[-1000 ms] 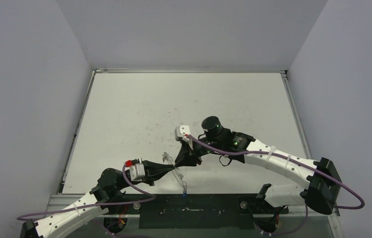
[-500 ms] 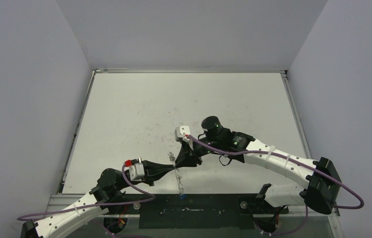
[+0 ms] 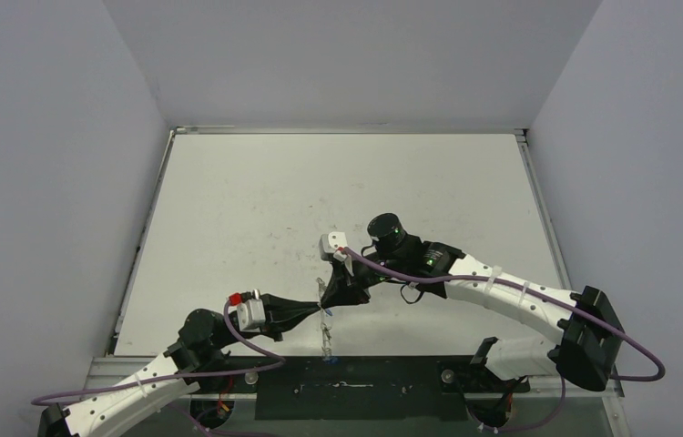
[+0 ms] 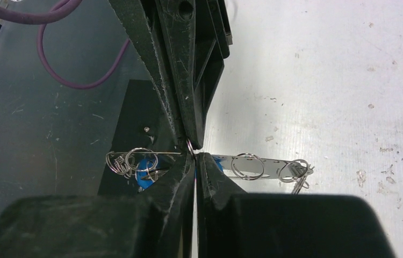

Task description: Put the keys on the keyring

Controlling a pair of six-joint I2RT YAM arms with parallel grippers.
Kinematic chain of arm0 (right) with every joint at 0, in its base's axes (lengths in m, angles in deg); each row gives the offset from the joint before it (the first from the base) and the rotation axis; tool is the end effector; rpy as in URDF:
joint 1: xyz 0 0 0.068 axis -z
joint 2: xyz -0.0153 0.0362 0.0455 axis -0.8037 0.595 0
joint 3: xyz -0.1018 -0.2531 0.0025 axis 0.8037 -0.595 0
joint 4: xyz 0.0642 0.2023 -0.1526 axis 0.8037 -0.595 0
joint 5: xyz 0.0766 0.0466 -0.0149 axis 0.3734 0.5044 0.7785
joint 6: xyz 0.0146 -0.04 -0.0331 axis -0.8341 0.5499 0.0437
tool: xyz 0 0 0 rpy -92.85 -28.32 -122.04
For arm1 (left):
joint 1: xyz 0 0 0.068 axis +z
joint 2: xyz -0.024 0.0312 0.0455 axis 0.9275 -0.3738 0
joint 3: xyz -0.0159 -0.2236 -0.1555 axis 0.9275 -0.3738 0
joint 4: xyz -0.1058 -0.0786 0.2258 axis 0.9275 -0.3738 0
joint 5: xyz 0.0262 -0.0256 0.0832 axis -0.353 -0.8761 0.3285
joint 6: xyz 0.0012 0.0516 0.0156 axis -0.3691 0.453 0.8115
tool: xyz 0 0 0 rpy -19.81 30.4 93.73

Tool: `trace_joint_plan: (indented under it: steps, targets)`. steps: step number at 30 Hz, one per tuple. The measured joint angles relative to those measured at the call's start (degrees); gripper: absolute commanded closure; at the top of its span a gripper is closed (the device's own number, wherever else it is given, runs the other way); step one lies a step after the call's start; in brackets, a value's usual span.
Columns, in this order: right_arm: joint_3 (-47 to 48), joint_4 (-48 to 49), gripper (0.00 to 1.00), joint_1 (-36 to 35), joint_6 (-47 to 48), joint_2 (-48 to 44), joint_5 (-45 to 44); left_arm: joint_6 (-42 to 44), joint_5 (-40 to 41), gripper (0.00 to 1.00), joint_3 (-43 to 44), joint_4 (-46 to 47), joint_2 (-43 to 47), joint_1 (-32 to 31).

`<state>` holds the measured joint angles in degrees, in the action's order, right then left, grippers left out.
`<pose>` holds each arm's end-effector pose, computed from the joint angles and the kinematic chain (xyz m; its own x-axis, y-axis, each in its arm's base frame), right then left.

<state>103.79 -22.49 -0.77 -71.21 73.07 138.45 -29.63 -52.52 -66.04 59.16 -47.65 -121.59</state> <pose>0.1397 0.2425 0.2894 -0.1652 -0.3806 -0.9099 -0.9268 -0.2555 0.2751 0.0583 -0.1012 0.2087 0.1021 -0.2429 -0.9647 0.9674 0.2503 0.0394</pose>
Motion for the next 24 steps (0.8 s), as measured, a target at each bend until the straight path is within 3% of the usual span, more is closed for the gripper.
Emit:
trace_joint_plan:
  steps: [7,11,18,24]
  targets:
    - [0.00,-0.44,1.00,0.07,-0.04,0.11,0.42,-0.02,0.11,0.99,0.00,-0.52,0.37,0.07]
    - [0.24,-1.99,1.00,-0.20,0.17,0.04,-0.44,0.44,0.44,0.83,0.13,-2.73,1.57,0.04]
    - [8.66,-16.87,1.00,-1.33,1.75,2.34,-6.99,3.54,2.12,0.80,4.24,-11.80,4.55,0.00]
    - [20.02,-30.21,1.00,-6.21,3.02,8.39,-18.25,6.12,3.74,0.78,8.22,-19.06,3.39,0.00]
